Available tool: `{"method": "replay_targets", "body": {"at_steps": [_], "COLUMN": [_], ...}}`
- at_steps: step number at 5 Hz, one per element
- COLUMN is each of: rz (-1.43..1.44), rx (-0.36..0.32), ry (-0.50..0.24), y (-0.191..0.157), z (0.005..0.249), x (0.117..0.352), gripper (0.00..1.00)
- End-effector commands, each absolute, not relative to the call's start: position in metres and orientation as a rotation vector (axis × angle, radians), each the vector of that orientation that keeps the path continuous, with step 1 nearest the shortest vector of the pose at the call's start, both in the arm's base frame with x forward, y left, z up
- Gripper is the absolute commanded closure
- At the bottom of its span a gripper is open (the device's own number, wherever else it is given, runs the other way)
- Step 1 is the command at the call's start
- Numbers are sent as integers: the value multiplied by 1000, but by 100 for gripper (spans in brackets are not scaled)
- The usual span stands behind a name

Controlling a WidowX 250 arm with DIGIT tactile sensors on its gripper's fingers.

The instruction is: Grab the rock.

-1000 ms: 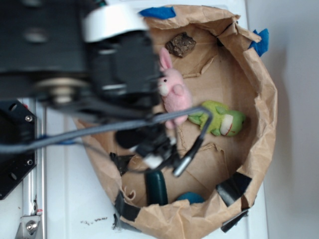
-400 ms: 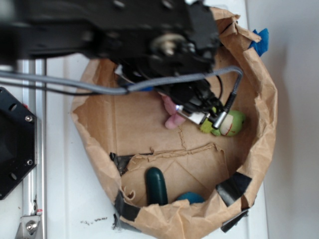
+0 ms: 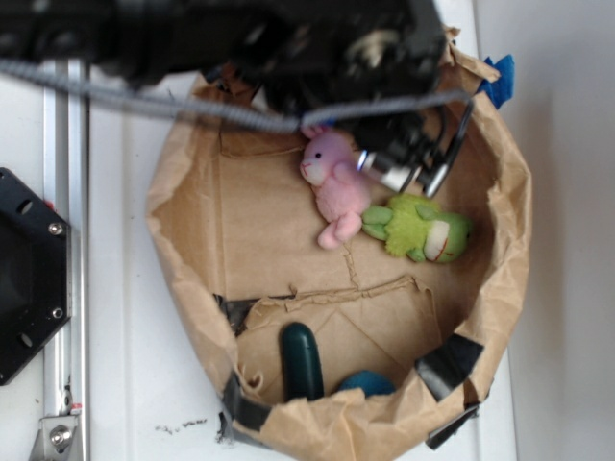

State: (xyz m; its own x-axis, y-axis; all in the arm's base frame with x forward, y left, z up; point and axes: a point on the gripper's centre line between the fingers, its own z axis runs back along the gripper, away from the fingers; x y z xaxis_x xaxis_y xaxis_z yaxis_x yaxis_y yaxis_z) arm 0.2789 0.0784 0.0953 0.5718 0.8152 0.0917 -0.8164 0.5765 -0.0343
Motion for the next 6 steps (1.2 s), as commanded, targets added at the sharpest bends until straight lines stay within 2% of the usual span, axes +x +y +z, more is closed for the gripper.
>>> {"method": "replay_targets", "body": {"at_steps": [1, 2, 4, 5, 6], "rz": [954, 953, 912, 874, 874], "rx": [114, 155, 114, 69, 69], "ry": [-241, -276, -275, -229, -229], "y": [106, 108, 98, 90, 90], "z": [119, 119, 108, 112, 112], "x": [287, 286, 290, 288, 288], "gripper": [0, 0, 0, 0, 0]}}
